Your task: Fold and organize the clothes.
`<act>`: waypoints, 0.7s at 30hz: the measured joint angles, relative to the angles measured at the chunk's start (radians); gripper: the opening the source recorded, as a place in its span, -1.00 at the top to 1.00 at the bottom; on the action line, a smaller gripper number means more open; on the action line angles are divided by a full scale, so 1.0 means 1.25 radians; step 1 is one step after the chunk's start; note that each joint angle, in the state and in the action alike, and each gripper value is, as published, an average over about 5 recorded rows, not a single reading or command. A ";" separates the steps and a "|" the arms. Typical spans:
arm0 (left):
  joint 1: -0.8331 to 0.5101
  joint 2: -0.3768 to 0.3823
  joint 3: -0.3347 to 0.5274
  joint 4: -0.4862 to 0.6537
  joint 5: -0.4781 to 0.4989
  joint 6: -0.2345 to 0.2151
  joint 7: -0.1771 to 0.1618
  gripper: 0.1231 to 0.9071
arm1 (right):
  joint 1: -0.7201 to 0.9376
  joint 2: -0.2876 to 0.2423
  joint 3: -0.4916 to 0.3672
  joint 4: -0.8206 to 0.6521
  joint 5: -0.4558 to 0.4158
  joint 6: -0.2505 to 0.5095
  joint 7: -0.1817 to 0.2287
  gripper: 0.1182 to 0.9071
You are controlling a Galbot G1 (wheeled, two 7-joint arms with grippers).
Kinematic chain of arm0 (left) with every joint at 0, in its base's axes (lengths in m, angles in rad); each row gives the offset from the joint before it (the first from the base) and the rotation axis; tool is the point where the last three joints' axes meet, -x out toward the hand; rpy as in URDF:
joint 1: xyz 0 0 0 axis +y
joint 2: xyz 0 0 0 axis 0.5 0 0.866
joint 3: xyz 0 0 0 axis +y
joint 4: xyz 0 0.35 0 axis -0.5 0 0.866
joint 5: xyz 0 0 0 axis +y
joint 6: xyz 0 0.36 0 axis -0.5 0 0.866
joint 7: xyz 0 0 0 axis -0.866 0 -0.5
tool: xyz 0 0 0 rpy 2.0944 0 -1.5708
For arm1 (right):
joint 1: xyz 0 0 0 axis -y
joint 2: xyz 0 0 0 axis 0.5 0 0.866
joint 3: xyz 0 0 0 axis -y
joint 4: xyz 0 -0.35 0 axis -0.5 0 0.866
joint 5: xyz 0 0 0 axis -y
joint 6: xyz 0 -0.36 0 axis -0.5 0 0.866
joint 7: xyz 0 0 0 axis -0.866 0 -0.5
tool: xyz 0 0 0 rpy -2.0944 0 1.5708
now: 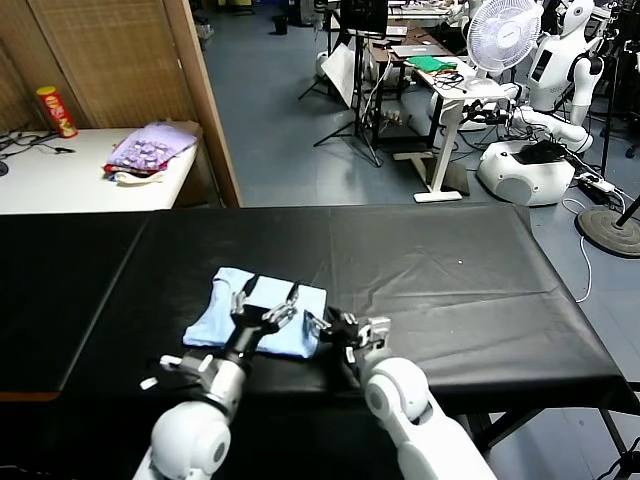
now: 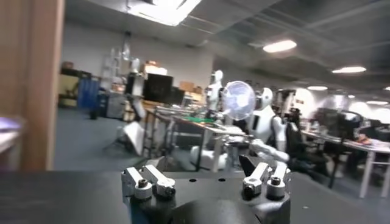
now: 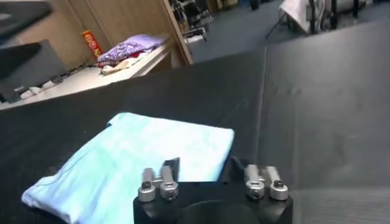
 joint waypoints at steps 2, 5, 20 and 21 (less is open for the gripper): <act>0.010 0.005 -0.014 -0.007 -0.003 -0.002 -0.001 -0.72 | 0.007 0.004 -0.004 -0.017 -0.008 0.006 -0.006 0.42; 0.026 0.008 -0.037 -0.015 -0.003 -0.008 -0.002 -0.72 | 0.018 0.000 -0.006 -0.039 -0.054 0.031 -0.032 0.82; 0.098 0.039 -0.109 0.008 -0.007 -0.014 -0.039 -0.72 | -0.012 -0.128 0.017 0.006 -0.340 0.183 -0.146 0.07; 0.103 0.044 -0.112 0.008 -0.006 -0.014 -0.043 -0.72 | -0.026 -0.138 0.022 0.019 -0.343 0.197 -0.140 -0.06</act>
